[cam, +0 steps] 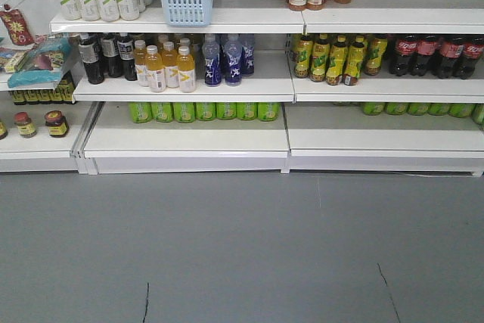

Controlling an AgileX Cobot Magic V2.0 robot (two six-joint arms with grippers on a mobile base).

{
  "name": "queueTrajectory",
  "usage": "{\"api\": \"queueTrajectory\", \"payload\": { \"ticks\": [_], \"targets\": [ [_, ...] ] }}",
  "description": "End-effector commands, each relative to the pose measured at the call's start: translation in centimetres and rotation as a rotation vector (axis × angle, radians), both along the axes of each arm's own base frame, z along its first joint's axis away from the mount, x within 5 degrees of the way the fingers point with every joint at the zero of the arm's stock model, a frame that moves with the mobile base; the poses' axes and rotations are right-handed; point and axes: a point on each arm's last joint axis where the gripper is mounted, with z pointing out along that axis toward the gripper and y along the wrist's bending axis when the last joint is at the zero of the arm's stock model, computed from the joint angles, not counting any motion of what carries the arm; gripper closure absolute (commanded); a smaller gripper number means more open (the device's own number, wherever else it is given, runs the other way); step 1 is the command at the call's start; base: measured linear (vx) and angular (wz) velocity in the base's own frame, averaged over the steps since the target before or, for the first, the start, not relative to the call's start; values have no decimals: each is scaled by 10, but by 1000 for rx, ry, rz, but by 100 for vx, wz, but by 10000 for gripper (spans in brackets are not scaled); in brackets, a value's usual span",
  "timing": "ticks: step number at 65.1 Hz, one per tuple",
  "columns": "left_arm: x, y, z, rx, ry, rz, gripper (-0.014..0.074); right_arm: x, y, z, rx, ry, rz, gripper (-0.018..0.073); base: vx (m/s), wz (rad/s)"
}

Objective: Place coke in basket with both arms
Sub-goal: 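Drive the base toward the shelf holding the light-blue basket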

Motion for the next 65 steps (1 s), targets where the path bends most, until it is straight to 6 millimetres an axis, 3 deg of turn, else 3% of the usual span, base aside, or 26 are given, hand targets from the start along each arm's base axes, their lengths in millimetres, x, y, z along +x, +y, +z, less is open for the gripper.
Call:
{"api": "queueTrajectory", "payload": {
  "ticks": [1, 65],
  "targets": [
    [-4, 1, 18, -19, -122, 9, 603, -1, 1, 5, -17, -78, 9, 564, 0, 0],
    [-4, 1, 18, -19, -122, 9, 603, -1, 1, 5, -17, -78, 9, 564, 0, 0]
  ]
}}
